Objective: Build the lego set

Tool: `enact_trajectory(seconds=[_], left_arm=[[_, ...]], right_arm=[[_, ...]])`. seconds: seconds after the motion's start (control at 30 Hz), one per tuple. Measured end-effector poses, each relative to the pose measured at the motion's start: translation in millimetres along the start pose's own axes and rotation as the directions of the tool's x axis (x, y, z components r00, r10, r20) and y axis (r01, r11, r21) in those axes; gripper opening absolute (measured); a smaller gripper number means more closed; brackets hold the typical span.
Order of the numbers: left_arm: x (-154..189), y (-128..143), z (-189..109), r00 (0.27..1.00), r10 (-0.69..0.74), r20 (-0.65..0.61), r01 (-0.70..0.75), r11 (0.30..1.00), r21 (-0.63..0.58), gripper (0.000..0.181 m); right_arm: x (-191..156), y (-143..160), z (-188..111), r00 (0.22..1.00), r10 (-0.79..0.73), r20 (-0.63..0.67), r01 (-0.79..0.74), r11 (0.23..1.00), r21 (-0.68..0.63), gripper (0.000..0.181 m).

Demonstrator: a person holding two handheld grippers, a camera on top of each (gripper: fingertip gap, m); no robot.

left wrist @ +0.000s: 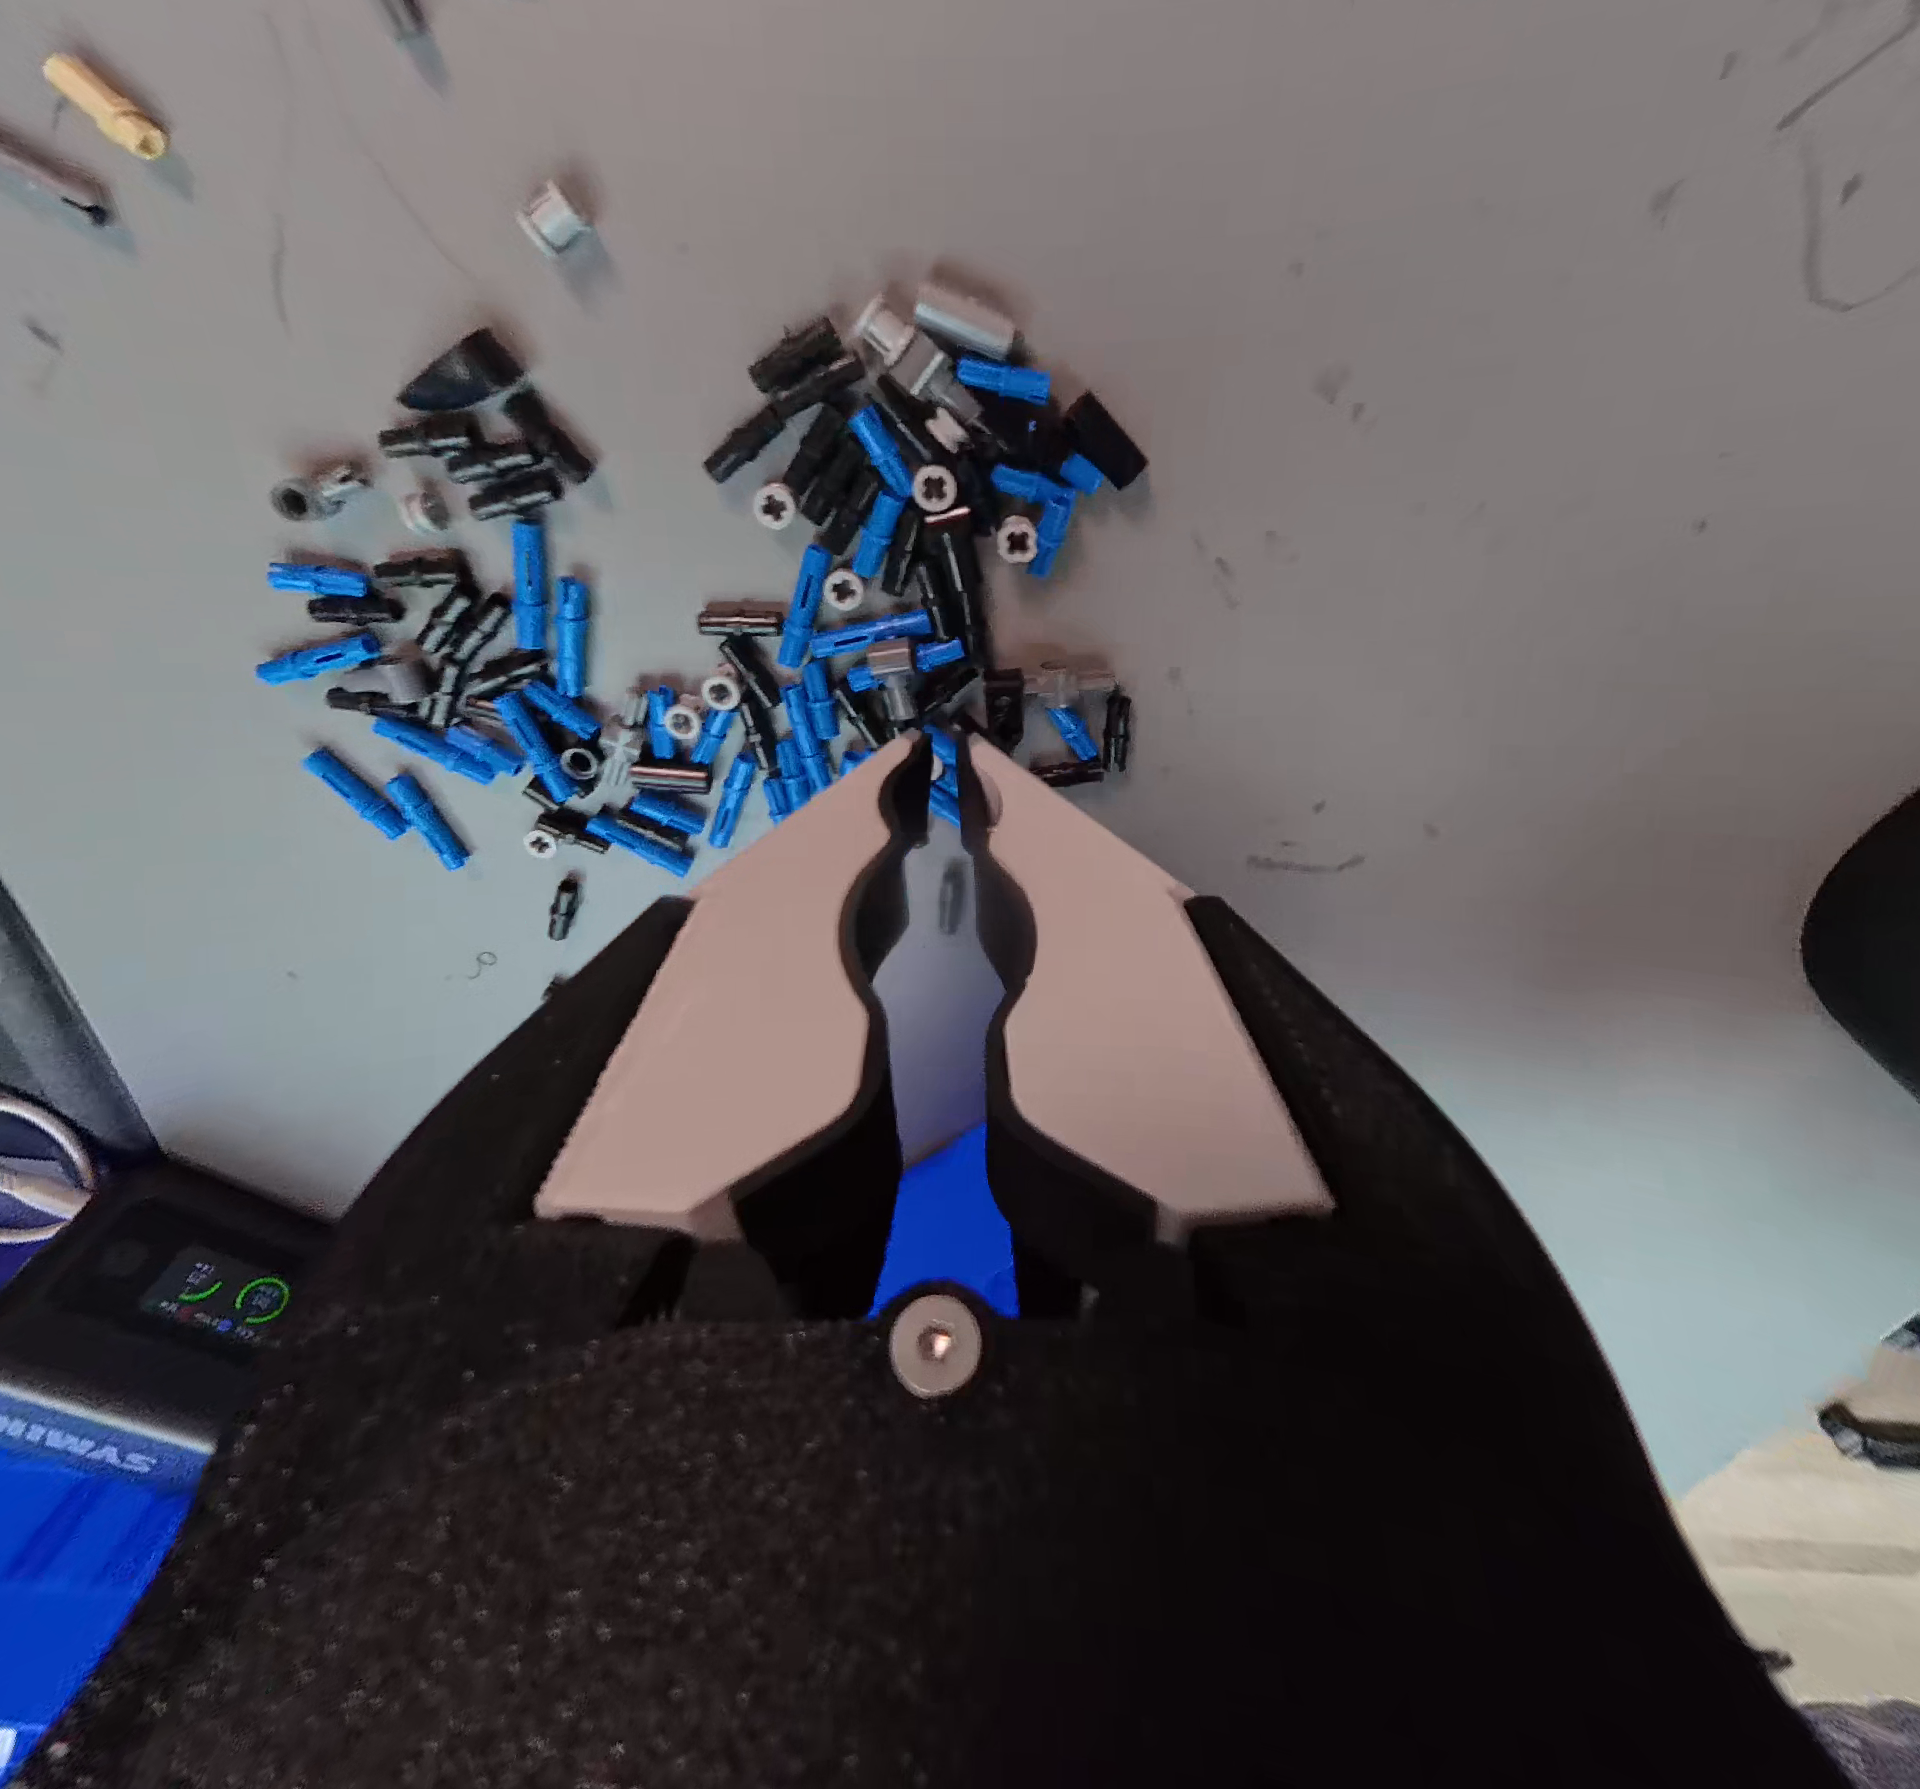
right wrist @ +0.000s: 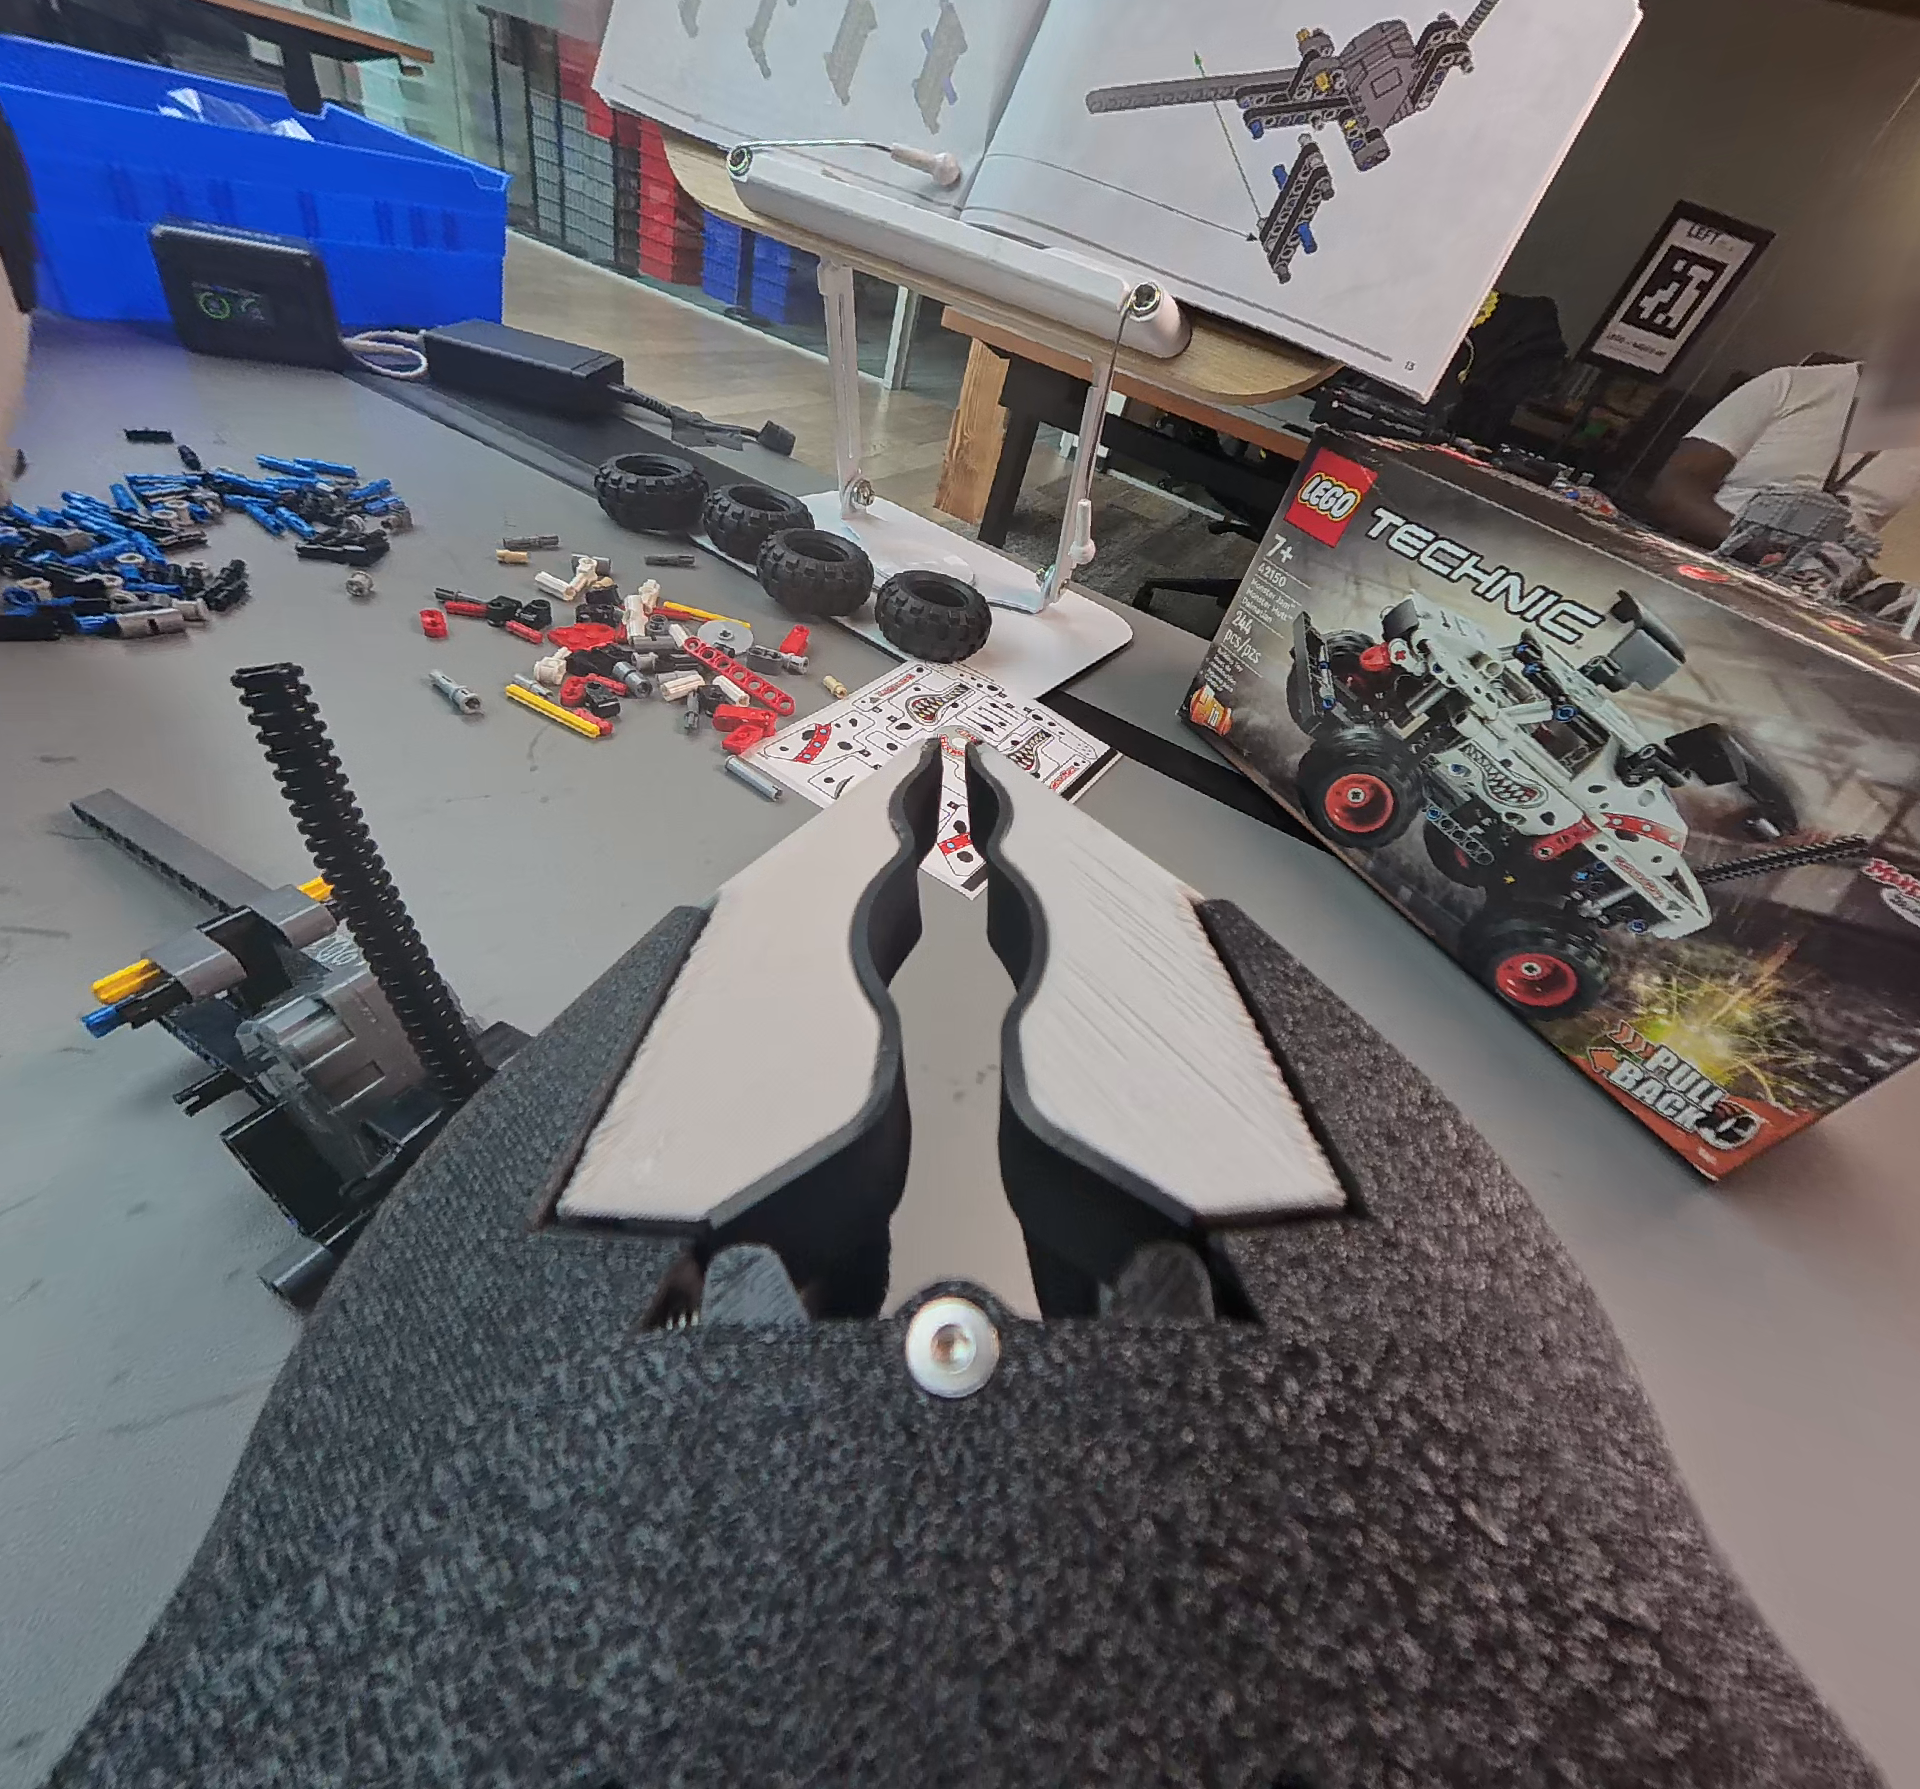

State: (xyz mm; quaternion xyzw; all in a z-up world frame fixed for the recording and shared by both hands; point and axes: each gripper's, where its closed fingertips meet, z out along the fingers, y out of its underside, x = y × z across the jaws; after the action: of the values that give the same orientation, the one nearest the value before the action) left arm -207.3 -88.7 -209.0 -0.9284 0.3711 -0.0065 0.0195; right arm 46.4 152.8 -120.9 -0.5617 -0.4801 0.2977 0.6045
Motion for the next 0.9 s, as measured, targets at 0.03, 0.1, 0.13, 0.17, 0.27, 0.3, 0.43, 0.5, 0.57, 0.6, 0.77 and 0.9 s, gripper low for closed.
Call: enact_trajectory(seconds=[0.03,0.1,0.13,0.17,0.27,0.3,0.43,0.5,0.57,0.6,0.77,0.9], left_arm=[[-5.7,-0.9,-4.2,1.0,-0.024,0.016,0.024,1.0,0.019,0.007],[-25.5,-1.4,-14.1,0.993,-0.083,0.086,0.078,0.995,0.064,0.012],[-37.3,-1.4,-19.1,0.986,-0.116,0.123,0.105,0.99,0.095,0.012],[-47.5,-1.1,-23.1,0.978,-0.153,0.141,0.135,0.983,0.127,0.013],[-71.3,7.3,-23.7,0.962,-0.23,0.149,0.205,0.965,0.166,0.012],[-76.3,11.5,-20.6,0.959,-0.242,0.144,0.22,0.963,0.158,0.012],[-82.3,11.9,-7.3,0.958,-0.276,0.077,0.262,0.952,0.156,0.013],[-82.9,9.2,-1.9,0.96,-0.275,0.053,0.264,0.952,0.155,0.013],[-83.9,6.8,2.4,0.962,-0.27,0.043,0.26,0.953,0.158,0.012],[-82.8,6.3,4.4,0.964,-0.263,0.036,0.255,0.955,0.154,0.011],[-79.9,13.5,7.4,0.972,-0.231,0.049,0.225,0.968,0.112,0.001],[-76.6,22.0,3.8,0.969,-0.243,0.042,0.237,0.965,0.108,0.001]], right_arm=[[-0.1,0.5,0.2,1.0,0.001,0.001,-0.001,1.0,-0.002,0.004],[-0.8,1.4,0.7,1.0,-0.001,0.003,0.001,1.0,-0.005,0.004],[-1.3,1.7,0.9,1.0,-0.001,0.004,0.001,1.0,-0.005,0.004],[-1.6,1.9,1.2,1.0,-0.001,0.006,0.001,1.0,-0.006,0.004],[-2.1,2.4,1.7,1.0,0.0,0.008,0.0,1.0,-0.007,0.004],[-2.2,2.5,1.7,1.0,0.0,0.008,0.0,1.0,-0.008,0.004],[-1.2,2.6,1.4,1.0,0.001,0.004,-0.001,1.0,-0.007,0.004],[-0.4,2.8,1.5,1.0,0.005,0.003,-0.005,1.0,-0.008,0.004],[0.3,3.0,1.5,1.0,0.008,0.002,-0.008,1.0,-0.008,0.004],[0.5,2.9,1.5,1.0,0.009,0.002,-0.009,1.0,-0.008,0.004],[1.4,3.0,1.6,1.0,0.013,0.001,-0.013,1.0,-0.007,0.004],[0.3,2.3,1.3,1.0,0.01,0.008,-0.01,1.0,-0.002,0.004]])
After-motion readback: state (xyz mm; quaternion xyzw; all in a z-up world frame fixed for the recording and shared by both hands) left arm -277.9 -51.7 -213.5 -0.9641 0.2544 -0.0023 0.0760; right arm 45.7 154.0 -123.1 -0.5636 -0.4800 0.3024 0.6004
